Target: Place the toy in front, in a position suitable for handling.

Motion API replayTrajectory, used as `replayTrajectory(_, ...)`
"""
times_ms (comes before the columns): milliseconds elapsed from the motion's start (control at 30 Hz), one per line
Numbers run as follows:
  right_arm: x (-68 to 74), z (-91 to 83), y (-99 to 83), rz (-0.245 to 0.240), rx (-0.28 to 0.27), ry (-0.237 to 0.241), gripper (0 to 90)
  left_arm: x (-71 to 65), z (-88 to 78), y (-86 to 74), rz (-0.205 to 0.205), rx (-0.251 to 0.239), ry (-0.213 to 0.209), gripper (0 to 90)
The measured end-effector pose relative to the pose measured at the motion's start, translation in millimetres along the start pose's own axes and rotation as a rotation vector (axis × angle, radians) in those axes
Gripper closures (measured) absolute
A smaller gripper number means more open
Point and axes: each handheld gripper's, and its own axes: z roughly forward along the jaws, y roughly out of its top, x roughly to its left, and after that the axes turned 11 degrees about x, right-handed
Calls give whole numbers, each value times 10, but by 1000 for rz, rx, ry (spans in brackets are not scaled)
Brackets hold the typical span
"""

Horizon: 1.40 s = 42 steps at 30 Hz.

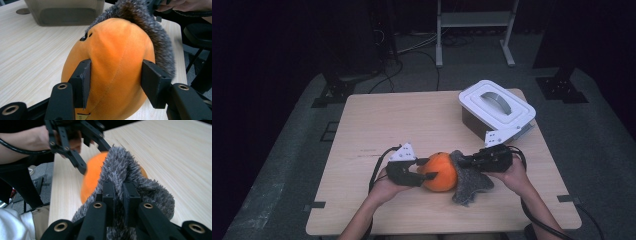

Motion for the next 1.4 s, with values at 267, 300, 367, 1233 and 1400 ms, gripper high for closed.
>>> replayTrajectory(267, -113, 89, -111, 28, 44, -18, 811, 30, 34, -15, 20, 11, 50, 252)
replayTrajectory(300, -125, 76, -121, 31, 44, -26, 811, 58, 72, -39, 9, 18, 37, 217)
replayTrajectory(367, -145, 72, -145, 40, 43, -27, 809, 87, 139, -79, 5, 39, 7, 186)
replayTrajectory(1233, 132, 34, 93, -67, 49, -99, 819, -106, 28, 94, 45, 73, 103, 518)
replayTrajectory(1400, 208, 135, 161, -101, 85, -95, 818, -152, 61, 105, 62, 88, 107, 490)
